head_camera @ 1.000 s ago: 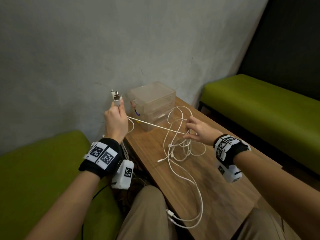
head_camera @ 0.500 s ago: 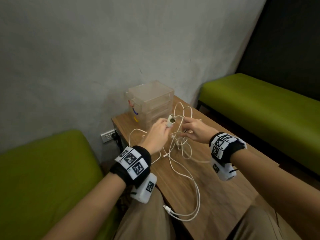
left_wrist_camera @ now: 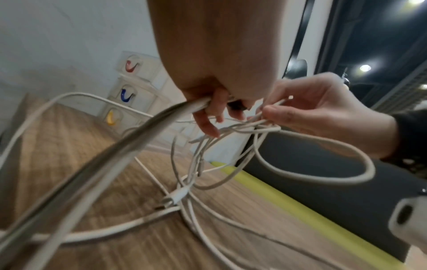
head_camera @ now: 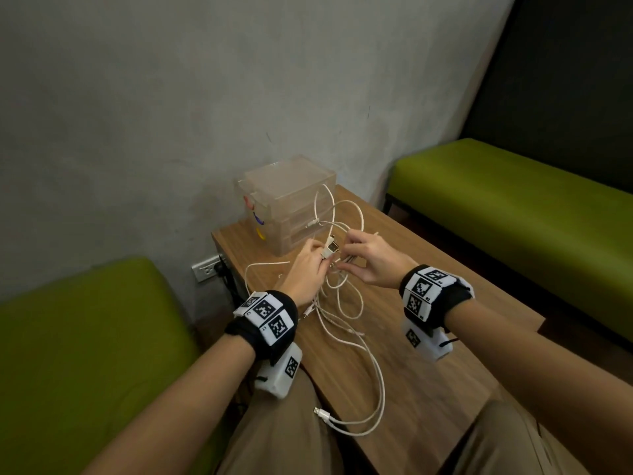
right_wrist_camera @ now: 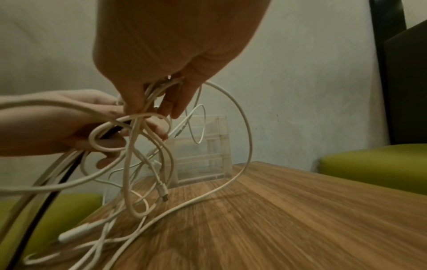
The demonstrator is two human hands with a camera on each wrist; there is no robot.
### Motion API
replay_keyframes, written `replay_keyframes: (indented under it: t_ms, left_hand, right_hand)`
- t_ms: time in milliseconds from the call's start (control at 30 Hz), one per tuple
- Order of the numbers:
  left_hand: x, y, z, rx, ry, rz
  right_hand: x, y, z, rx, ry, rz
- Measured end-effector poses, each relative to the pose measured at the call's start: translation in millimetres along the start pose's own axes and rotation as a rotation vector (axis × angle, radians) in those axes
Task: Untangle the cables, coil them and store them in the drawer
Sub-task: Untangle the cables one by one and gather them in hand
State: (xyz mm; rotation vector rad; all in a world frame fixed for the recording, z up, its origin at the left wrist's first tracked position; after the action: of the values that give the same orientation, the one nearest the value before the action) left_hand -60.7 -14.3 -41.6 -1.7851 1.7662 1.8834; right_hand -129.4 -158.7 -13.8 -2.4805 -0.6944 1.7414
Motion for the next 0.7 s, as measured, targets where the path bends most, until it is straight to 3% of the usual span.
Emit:
replay_keyframes:
  t_ms: [67, 200, 433, 567, 700]
  left_hand:
    - [0, -5, -1, -0.045, 0.028, -0.014]
    - [7, -13, -6, -0.157, -0.112, -0.060]
    - [-4, -11, 2, -0.058, 0.240, 0.003]
    - [-13, -10, -4, -0.010, 0.305, -0.048]
    - [-21, -12, -5, -0.061, 0.348, -0.098]
  right_hand:
    - [3, 1, -1, -0.024, 0.012, 0.002]
    - [9, 3, 1, -0.070, -0.012, 0.014]
    - [16, 26, 7, 0.164, -0.182, 0.052]
    - [22, 29, 7, 0.295, -0.269, 0.049]
    - [18, 31, 7, 0.370, -0.329, 0.173]
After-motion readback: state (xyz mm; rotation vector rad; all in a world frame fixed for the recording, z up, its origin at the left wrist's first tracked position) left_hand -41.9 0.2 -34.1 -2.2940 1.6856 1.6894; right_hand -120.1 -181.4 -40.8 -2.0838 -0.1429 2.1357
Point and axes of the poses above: each hand's wrist, its own z-axis away from the middle knuckle, its own x-axis out of the palm, y = z × x, the point moved 1 cm from there along -z, towards the middle knuckle, and after that the axes turned 3 degrees about y, right-handed, at the moved point
